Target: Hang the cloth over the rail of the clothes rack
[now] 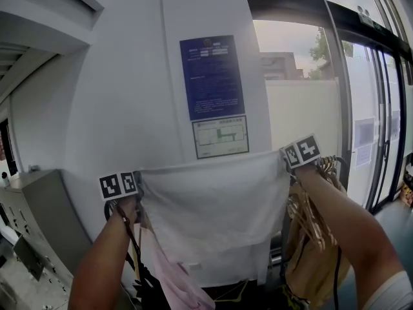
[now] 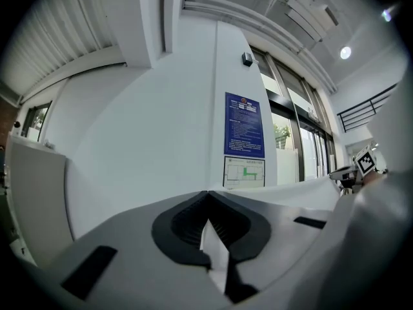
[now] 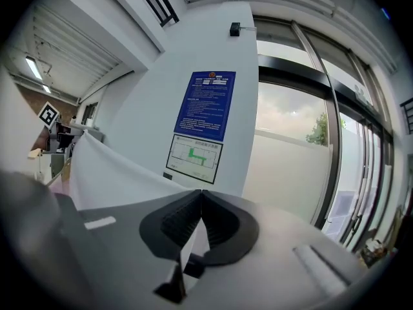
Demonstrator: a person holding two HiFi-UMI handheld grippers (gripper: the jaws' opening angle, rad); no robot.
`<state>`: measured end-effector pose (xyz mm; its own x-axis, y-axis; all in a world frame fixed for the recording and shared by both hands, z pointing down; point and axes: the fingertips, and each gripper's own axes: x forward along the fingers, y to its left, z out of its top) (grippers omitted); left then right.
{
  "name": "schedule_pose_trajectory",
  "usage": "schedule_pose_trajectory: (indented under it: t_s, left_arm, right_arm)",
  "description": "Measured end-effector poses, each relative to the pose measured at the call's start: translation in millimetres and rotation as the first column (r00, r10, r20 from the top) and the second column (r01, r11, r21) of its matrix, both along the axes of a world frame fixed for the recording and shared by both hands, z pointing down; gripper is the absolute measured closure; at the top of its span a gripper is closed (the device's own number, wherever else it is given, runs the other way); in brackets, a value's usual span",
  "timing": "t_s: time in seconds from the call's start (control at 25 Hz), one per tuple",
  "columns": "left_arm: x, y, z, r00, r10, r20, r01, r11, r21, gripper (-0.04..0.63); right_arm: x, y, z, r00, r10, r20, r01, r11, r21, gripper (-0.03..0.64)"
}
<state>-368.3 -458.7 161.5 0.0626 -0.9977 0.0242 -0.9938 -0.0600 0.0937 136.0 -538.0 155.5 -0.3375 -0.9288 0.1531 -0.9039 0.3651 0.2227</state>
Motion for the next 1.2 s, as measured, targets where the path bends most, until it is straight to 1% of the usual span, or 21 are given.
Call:
schedule_pose_trajectory:
  t_s: [0.08,0.28,0.44,0.56,0.6,0.68,0.76,0.84,0.96,1.0,1.2]
  left_arm:
    - [3.9,-2.4,6.2,1.000,0.013,0.013,-0.013,1.000,-0.023,0.586]
    - [8.4,-4.6,14.2,0.999,0.040,0.010,-0.040,0.997,-0.061,0.586]
    - [14.7,-9.2,21.8,0.995,0.084,-0.059,-0.089,0.991,-0.103,0.584]
    - [14.4,-8.7,24.3,0.994,0.081,-0.076,-0.089,0.990,-0.107,0.577]
    - [12.7,-8.9,24.6,0.993,0.079,-0.092,-0.088,0.991,-0.104,0.568]
    - [8.0,-10.5,27.5,0.989,0.077,-0.129,-0.090,0.991,-0.104,0.527]
    - [2.9,-12.3,32.0,0.988,0.065,-0.141,-0.081,0.990,-0.112,0.511]
    - [-1.1,-14.0,34.6,0.993,0.046,-0.110,-0.060,0.990,-0.129,0.511]
    - [-2.3,-17.8,37.8,1.000,0.020,-0.006,-0.021,0.985,-0.168,0.497]
    - [-1.5,-18.6,38.2,1.000,0.014,0.013,-0.011,0.985,-0.174,0.497]
    - [-0.6,-17.0,34.7,0.999,-0.019,0.038,0.023,0.991,-0.135,0.497]
  right_arm:
    - [-0.7,2.7,7.8,1.000,-0.014,0.009,0.015,1.000,-0.016,0.611]
    - [8.6,9.2,19.1,1.000,-0.027,0.011,0.028,0.999,-0.036,0.611]
    - [15.8,4.7,25.3,1.000,-0.015,0.008,0.015,0.998,-0.063,0.611]
    - [17.9,4.1,31.0,1.000,-0.014,0.010,0.014,0.996,-0.084,0.611]
    - [18.4,3.4,32.6,1.000,-0.011,0.006,0.012,0.996,-0.086,0.611]
    - [19.9,1.0,35.5,1.000,-0.003,-0.005,0.003,0.996,-0.085,0.611]
    - [19.0,-0.8,37.4,1.000,0.002,-0.020,-0.004,0.996,-0.087,0.611]
    - [15.8,-2.6,39.3,0.999,0.003,-0.048,-0.008,0.995,-0.095,0.611]
    - [13.8,-5.2,41.9,0.999,0.000,-0.053,-0.006,0.993,-0.119,0.611]
    - [13.6,-5.2,42.0,0.999,-0.002,-0.046,-0.004,0.992,-0.127,0.610]
    - [13.7,-2.0,40.2,0.999,0.009,-0.033,-0.012,0.992,-0.123,0.607]
